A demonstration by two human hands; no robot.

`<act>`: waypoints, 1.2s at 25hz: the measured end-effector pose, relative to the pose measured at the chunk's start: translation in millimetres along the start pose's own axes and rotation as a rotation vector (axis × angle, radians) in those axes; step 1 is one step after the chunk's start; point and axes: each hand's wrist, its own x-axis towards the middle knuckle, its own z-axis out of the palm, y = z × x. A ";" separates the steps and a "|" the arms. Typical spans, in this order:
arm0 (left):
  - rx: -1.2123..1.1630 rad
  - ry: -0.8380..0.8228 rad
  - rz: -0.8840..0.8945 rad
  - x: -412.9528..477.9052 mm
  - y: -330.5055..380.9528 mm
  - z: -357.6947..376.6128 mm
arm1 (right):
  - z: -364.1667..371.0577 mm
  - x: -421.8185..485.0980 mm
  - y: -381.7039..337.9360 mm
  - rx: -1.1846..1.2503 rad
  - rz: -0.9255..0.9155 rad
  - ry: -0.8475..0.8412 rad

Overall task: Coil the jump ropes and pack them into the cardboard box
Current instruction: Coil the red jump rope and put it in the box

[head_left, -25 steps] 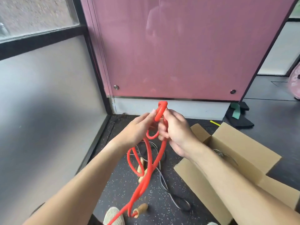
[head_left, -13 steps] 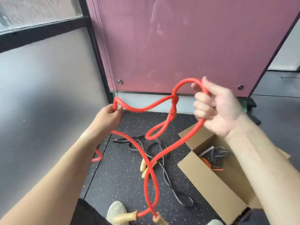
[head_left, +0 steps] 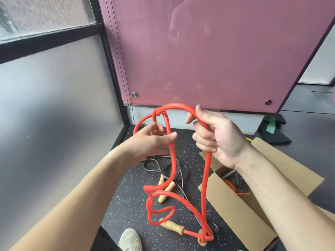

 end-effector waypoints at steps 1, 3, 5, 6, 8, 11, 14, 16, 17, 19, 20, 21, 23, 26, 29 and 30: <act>-0.059 0.070 0.056 3.9 -0.8 10.6 | 1.2 0.9 2.1 -0.032 -0.033 0.004; -0.247 0.124 0.128 9.0 4.5 22.2 | 0.2 2.6 2.7 -0.083 -0.101 0.056; -0.403 0.112 0.133 9.6 14.4 22.3 | -4.4 1.8 -1.2 -0.114 -0.140 0.150; -0.463 0.090 0.117 10.2 16.7 21.6 | -6.6 0.4 -3.1 -0.136 -0.151 0.199; -0.583 0.061 0.097 10.0 16.5 20.8 | -6.2 -3.1 -3.5 -0.188 -0.191 0.255; -0.722 0.050 0.092 8.7 15.8 18.4 | -4.9 -5.0 5.2 -0.246 -0.274 0.169; -0.816 0.142 0.121 6.6 20.1 17.7 | -16.5 -8.5 -1.2 -0.437 -0.168 -0.072; -0.825 0.191 0.159 6.6 21.9 15.4 | -20.1 -11.2 -6.7 -0.730 0.034 -0.239; -0.766 0.198 0.180 4.1 22.9 16.0 | -19.7 -11.4 -5.3 -0.816 0.088 -0.240; -0.537 0.177 0.190 -1.6 21.3 23.0 | -16.9 -9.2 3.7 -0.886 0.042 -0.022; -0.406 0.160 0.185 -3.8 17.7 28.5 | -15.0 -7.5 8.3 -0.917 -0.009 0.102; -0.296 0.141 0.178 -6.0 13.7 35.0 | -13.5 -5.6 12.3 -0.952 -0.027 0.173; -0.157 0.119 0.147 -8.9 7.1 45.5 | -9.7 -4.8 17.4 -1.021 0.011 0.195; -0.053 0.142 0.136 -8.0 3.8 51.1 | -1.0 -8.4 24.1 -1.158 0.010 0.183; -0.003 0.248 0.205 -3.3 4.9 57.4 | 3.3 -6.5 30.2 -1.308 -0.071 0.227; 0.006 0.297 0.243 -0.3 6.4 57.4 | 2.0 -4.8 31.0 -1.303 -0.111 0.266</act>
